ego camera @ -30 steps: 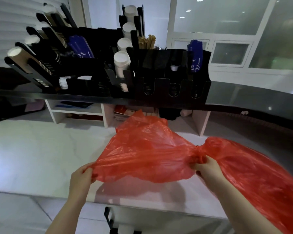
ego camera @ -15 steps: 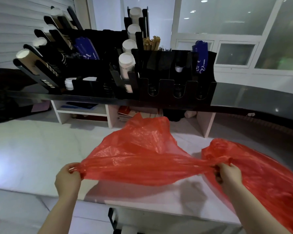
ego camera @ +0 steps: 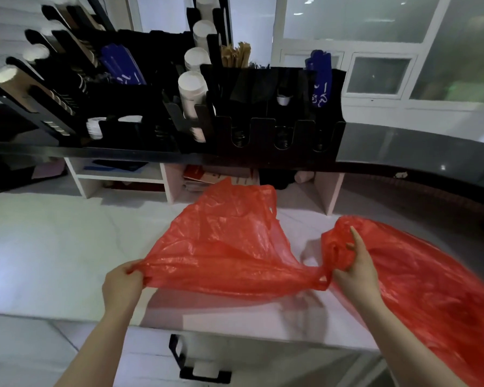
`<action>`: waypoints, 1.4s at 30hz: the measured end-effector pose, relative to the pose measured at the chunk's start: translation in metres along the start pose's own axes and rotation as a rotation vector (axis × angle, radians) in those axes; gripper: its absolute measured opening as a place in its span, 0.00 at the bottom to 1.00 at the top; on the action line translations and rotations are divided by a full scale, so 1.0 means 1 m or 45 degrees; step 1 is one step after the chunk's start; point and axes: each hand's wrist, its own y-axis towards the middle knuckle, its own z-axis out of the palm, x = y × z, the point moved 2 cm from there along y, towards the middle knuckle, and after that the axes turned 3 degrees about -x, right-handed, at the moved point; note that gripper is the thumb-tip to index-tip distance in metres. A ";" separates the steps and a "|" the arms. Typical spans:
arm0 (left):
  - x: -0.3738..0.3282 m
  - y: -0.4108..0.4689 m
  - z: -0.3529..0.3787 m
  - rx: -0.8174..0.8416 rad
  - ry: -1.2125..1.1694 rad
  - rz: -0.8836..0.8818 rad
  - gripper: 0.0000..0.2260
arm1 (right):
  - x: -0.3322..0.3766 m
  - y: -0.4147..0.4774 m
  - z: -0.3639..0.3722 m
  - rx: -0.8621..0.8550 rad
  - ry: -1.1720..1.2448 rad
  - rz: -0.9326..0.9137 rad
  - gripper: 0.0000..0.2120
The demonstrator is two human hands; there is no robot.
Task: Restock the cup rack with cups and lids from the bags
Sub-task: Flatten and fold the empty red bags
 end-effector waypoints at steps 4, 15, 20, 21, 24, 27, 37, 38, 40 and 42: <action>0.001 0.007 0.007 0.026 0.026 0.032 0.21 | 0.001 0.002 0.000 -0.097 -0.235 -0.200 0.32; -0.007 0.031 0.030 0.018 0.189 0.152 0.19 | -0.008 0.011 -0.012 -0.126 1.185 0.710 0.07; -0.005 0.036 0.036 0.084 0.131 0.106 0.20 | -0.025 0.017 -0.024 -0.154 1.328 0.766 0.07; -0.008 0.034 0.041 0.102 0.020 0.072 0.21 | -0.026 0.017 -0.022 -0.105 1.380 0.793 0.11; -0.030 0.018 0.058 0.192 -0.368 0.002 0.22 | -0.021 0.011 -0.016 0.010 1.422 0.846 0.10; -0.043 0.014 0.063 0.264 -0.466 0.015 0.22 | -0.016 0.009 -0.013 0.045 1.341 0.809 0.07; 0.038 0.037 0.050 0.098 -0.349 -0.303 0.19 | -0.034 0.010 -0.034 -0.188 1.359 0.823 0.19; 0.043 0.039 0.049 0.078 -0.365 -0.345 0.19 | -0.037 0.010 -0.036 -0.214 1.350 0.847 0.18; 0.049 0.040 0.049 0.094 -0.347 -0.370 0.19 | -0.046 0.008 -0.040 -0.248 1.319 0.876 0.10; 0.045 0.033 0.053 0.162 -0.291 -0.270 0.21 | -0.055 0.003 -0.039 -0.276 1.302 0.915 0.07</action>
